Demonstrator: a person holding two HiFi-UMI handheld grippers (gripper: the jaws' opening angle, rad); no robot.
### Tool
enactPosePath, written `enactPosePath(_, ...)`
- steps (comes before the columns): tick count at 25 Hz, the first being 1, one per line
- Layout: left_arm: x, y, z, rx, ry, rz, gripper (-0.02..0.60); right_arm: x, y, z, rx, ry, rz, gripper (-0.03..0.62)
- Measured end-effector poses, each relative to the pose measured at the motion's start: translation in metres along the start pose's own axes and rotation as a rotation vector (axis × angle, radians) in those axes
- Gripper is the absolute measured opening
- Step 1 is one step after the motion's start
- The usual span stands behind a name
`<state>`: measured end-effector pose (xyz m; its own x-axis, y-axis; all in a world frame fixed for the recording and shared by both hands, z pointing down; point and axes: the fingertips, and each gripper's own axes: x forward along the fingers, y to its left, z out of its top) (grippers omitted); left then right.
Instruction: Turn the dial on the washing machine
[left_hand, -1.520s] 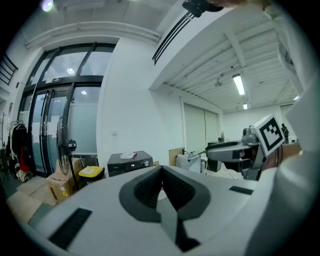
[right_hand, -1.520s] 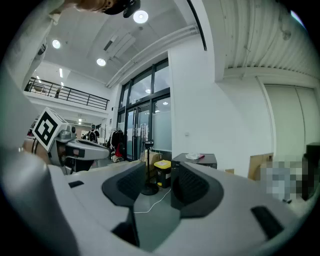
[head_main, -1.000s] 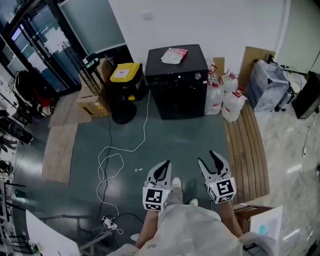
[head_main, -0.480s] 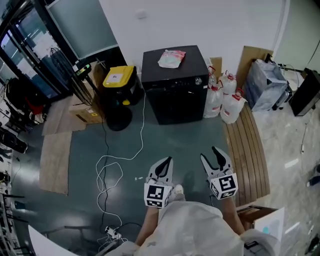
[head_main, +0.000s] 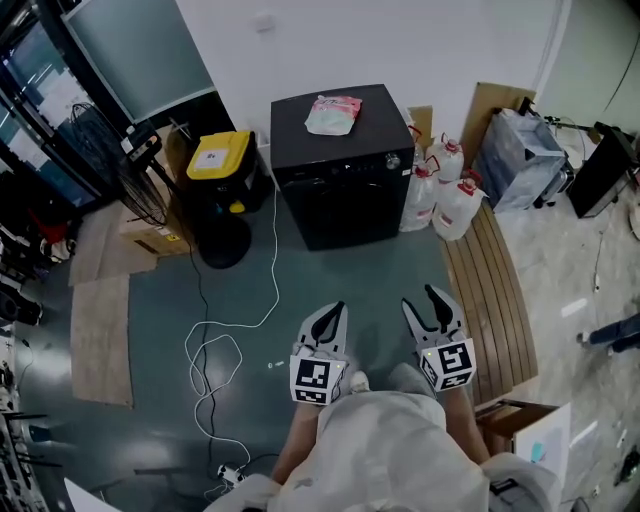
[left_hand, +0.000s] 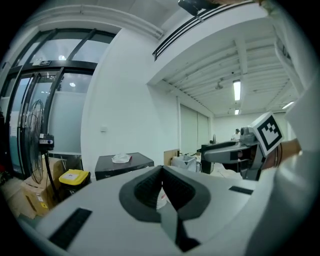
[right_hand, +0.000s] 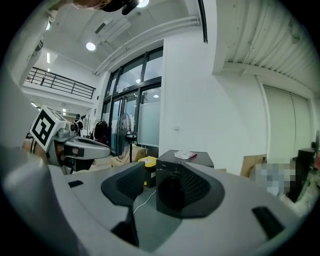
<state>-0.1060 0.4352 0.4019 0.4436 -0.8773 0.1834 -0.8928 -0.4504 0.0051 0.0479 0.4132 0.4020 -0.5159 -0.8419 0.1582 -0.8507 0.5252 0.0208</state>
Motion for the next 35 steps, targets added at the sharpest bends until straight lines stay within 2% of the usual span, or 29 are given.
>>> enactPosePath(6, 0.033, 0.014, -0.001, 0.003, 0.008, -0.035, 0.014, 0.026, -0.017, -0.005, 0.014, 0.013, -0.032, 0.225)
enactPosePath(12, 0.064, 0.032, 0.002, 0.009, 0.008, -0.025, 0.014, 0.06, -0.036, -0.009, 0.028, 0.016, -0.034, 0.225)
enactPosePath(22, 0.144, 0.06, 0.008, 0.006, 0.038, 0.014, 0.014, 0.135, -0.087, -0.006, 0.036, 0.031, 0.026, 0.224)
enactPosePath(35, 0.256, 0.078, 0.025, -0.001, 0.081, 0.106, 0.014, 0.224, -0.181, 0.004, 0.037, 0.038, 0.109, 0.221)
